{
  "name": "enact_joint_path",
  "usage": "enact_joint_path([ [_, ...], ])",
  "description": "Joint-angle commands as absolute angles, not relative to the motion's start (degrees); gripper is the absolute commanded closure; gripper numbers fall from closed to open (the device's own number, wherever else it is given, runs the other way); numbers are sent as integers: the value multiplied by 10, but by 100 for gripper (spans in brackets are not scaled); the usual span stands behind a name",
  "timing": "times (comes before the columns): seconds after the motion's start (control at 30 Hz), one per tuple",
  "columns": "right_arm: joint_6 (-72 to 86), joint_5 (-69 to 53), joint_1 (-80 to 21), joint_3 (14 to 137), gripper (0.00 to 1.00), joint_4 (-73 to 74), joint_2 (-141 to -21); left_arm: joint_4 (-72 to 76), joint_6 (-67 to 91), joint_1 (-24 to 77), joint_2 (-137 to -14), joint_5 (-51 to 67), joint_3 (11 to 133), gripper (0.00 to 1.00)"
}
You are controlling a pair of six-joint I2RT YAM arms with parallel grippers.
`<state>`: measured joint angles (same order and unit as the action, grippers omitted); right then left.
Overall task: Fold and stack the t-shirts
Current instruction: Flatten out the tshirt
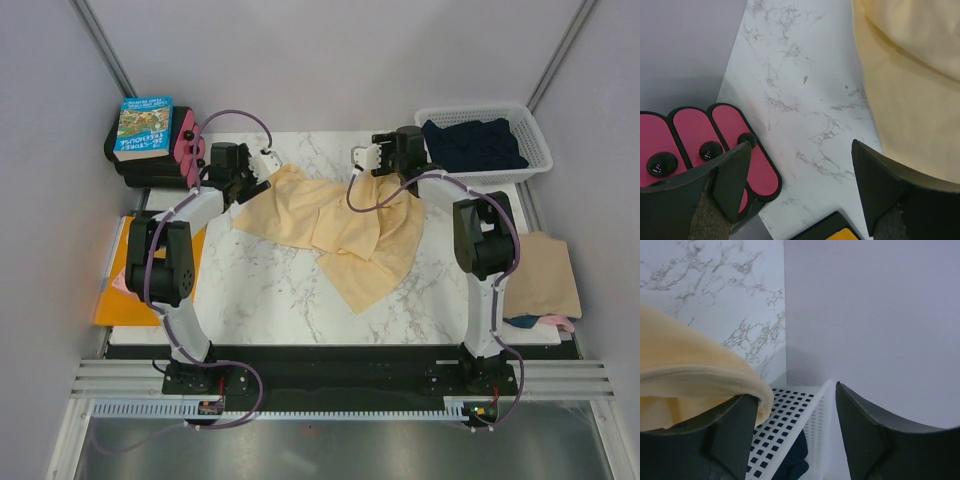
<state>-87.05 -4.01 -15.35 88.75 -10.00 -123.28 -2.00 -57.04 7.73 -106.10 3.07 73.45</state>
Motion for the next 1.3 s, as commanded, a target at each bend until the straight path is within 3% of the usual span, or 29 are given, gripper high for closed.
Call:
enact_joint_path([
  [0.0,-729,-60,-155,969,29,-2,-1168,-2,-527,81,-1064,-24,747,12],
  [0.17,-671,-191,-175,969,33,245,-1071,-3,-532,81,-1042,-9,702,11],
  [0.33,-813,-247,-213,865,35,429,-984,-2,-599,81,-1019,67,646,11],
  [0.5,-861,-205,-226,739,36,434,-940,24,-665,82,-1024,95,612,7],
  [0.73,-828,-230,-221,774,36,498,-949,39,-786,82,-1013,134,560,7],
  [0.97,-838,-279,-252,738,33,541,-920,26,-794,81,-998,138,548,7],
  [1.27,-793,-314,-299,703,34,476,-925,30,-793,81,-1006,122,528,7],
])
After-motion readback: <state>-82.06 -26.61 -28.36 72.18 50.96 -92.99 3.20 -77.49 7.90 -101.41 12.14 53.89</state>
